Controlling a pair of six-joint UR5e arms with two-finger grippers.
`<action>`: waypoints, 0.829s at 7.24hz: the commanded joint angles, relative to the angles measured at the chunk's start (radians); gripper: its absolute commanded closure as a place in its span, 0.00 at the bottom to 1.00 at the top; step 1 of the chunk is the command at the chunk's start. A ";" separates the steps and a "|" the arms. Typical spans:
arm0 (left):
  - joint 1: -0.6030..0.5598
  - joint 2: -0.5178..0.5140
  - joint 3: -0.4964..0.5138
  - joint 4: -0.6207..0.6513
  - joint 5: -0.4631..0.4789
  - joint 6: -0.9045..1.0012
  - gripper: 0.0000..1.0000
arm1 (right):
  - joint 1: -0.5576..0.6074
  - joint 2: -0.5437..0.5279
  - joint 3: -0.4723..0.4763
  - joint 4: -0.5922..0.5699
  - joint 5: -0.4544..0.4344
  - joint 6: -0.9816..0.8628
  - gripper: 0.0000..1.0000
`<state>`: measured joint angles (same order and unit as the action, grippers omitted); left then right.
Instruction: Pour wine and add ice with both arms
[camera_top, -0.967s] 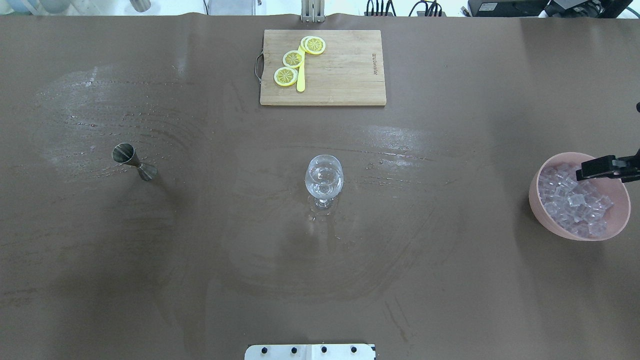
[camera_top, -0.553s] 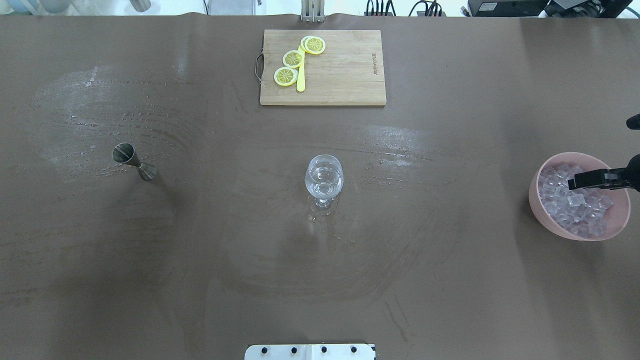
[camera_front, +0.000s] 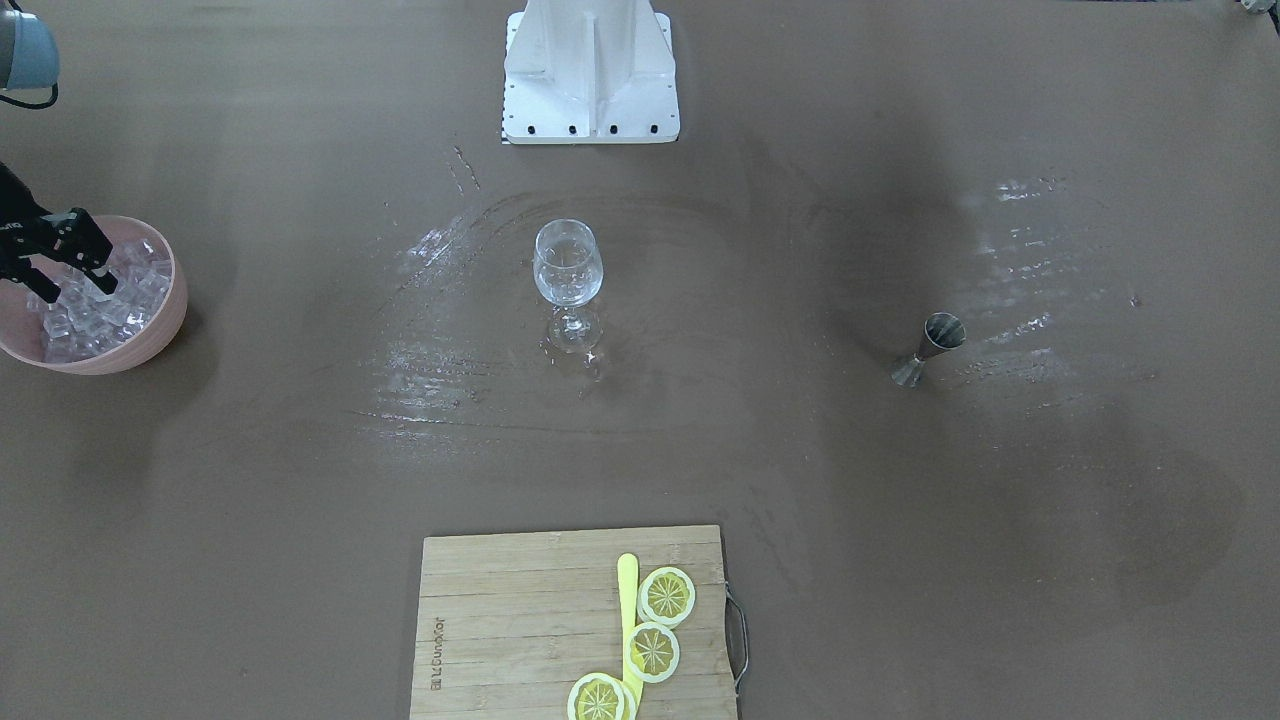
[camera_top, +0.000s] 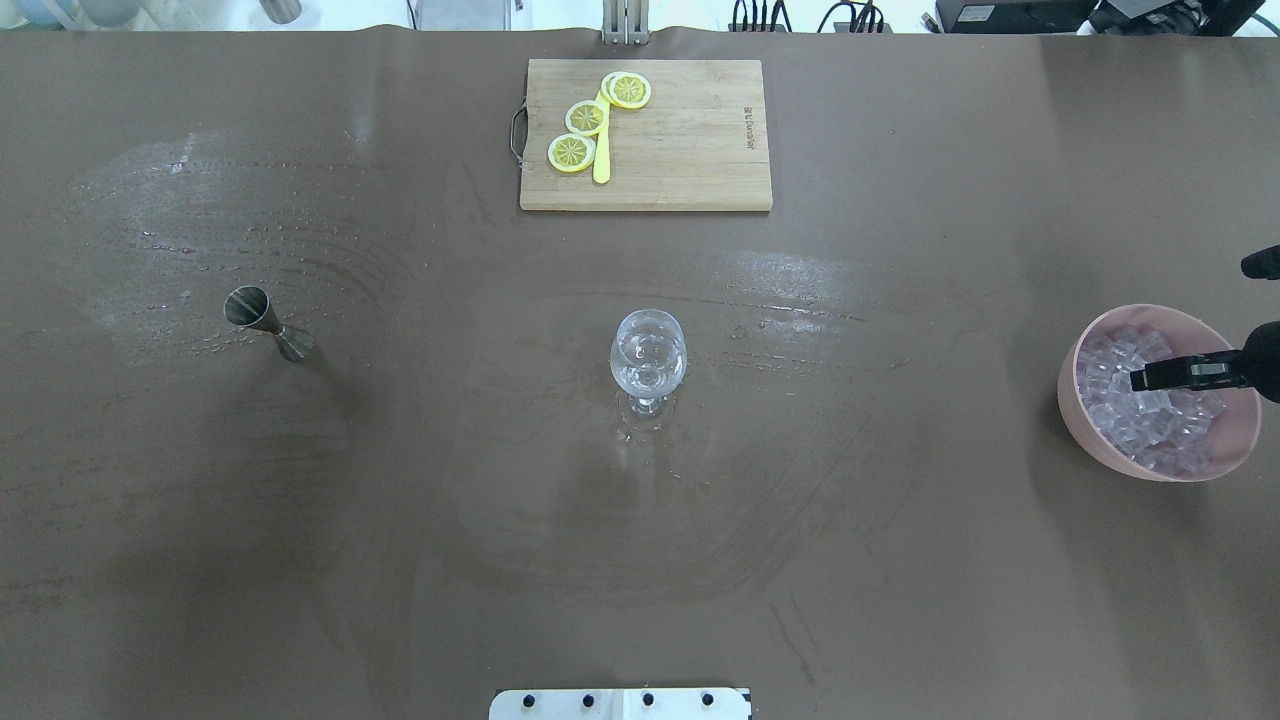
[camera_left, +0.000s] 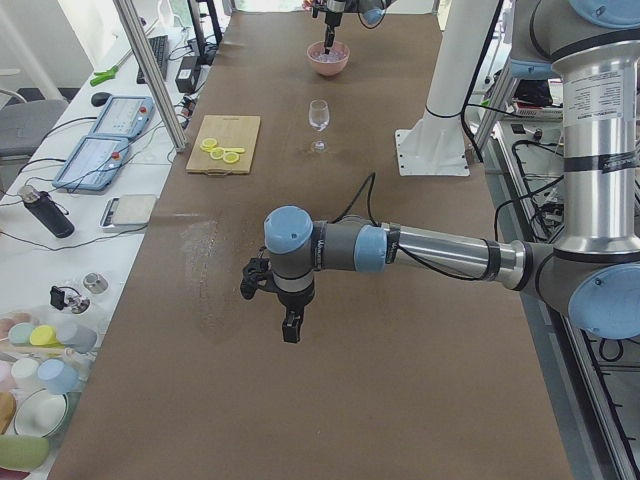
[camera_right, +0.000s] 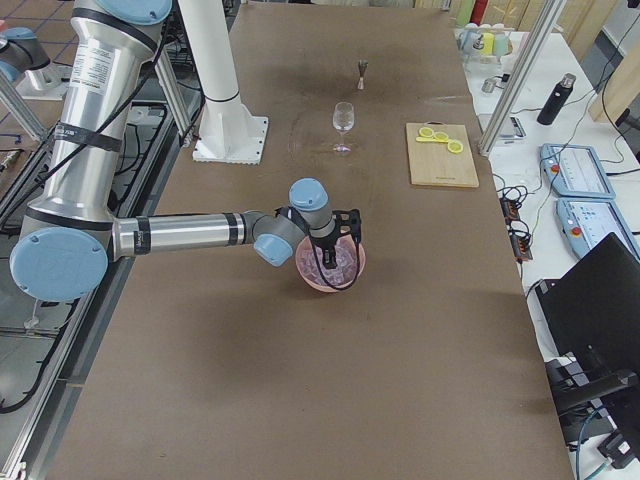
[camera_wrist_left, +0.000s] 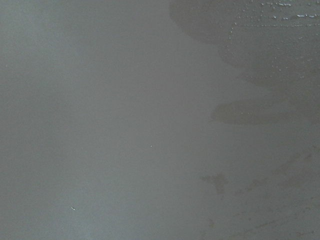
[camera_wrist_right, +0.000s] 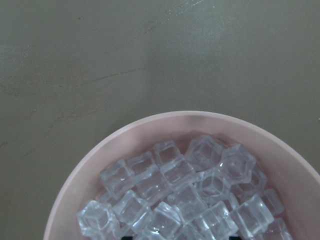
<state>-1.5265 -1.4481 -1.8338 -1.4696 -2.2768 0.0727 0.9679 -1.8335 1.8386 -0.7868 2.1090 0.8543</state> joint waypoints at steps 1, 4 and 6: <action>0.000 0.000 0.001 0.000 -0.001 -0.001 0.02 | -0.015 -0.001 0.001 0.003 0.002 0.000 0.29; 0.000 0.002 -0.001 -0.002 -0.001 -0.001 0.02 | -0.034 -0.020 0.001 0.003 -0.006 -0.001 0.29; 0.000 0.002 -0.001 -0.002 -0.001 -0.001 0.02 | -0.040 -0.021 0.001 0.003 -0.007 -0.001 0.41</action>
<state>-1.5263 -1.4468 -1.8345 -1.4710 -2.2780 0.0721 0.9318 -1.8528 1.8392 -0.7839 2.1028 0.8530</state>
